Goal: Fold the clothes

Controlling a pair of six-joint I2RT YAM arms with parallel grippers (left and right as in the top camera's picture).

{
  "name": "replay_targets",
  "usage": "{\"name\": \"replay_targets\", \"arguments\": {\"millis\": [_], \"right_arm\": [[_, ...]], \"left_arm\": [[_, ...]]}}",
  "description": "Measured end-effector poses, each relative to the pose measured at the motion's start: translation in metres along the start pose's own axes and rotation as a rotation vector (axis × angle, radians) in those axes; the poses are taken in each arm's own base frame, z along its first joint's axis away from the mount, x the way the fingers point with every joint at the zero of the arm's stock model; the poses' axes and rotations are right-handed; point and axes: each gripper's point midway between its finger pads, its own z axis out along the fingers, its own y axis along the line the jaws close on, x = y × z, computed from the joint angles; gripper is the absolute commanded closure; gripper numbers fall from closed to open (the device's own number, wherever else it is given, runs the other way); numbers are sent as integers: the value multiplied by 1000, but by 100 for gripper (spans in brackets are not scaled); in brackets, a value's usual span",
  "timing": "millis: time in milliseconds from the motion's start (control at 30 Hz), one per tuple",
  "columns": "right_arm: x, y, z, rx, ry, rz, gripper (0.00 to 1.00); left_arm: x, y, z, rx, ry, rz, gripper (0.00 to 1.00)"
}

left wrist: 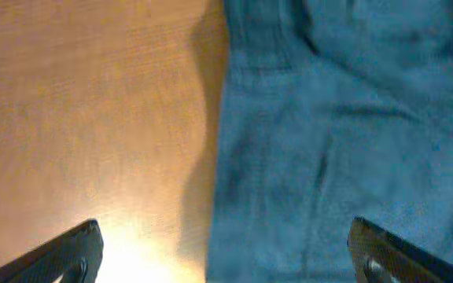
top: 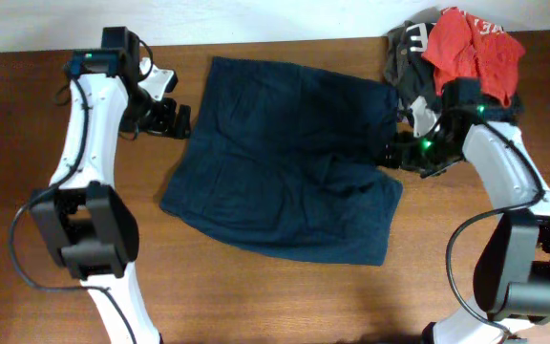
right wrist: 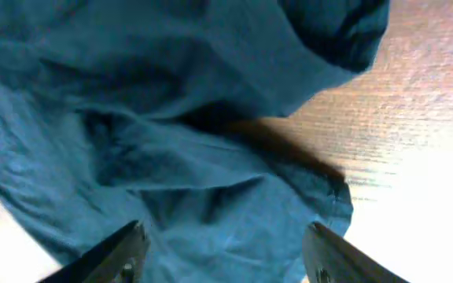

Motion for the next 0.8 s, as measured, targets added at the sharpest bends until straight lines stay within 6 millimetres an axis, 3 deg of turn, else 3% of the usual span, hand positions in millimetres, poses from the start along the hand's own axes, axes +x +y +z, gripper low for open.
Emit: {"name": "replay_targets", "arguments": {"millis": [100,267,433,600,700,800], "right_arm": [[-7,12,-24,-1,6,-19,32],[-14,19,-39,-3,-9,-34,36],[-12,20,-40,-3,0,-31,37],[-12,18,-40,8,2,-33,37],[-11,16,-40,17,3,-33,37],[-11,15,-40,25,3,-32,37]], "left_arm": [[-23,7,30,8,-57,10,5],[-59,7,66,38,-168,44,11],[-63,-18,98,71,-148,105,47],[-61,-45,125,92,-117,164,63],[-63,-43,125,89,-126,149,72],[-63,-38,125,74,-121,111,92]]}}
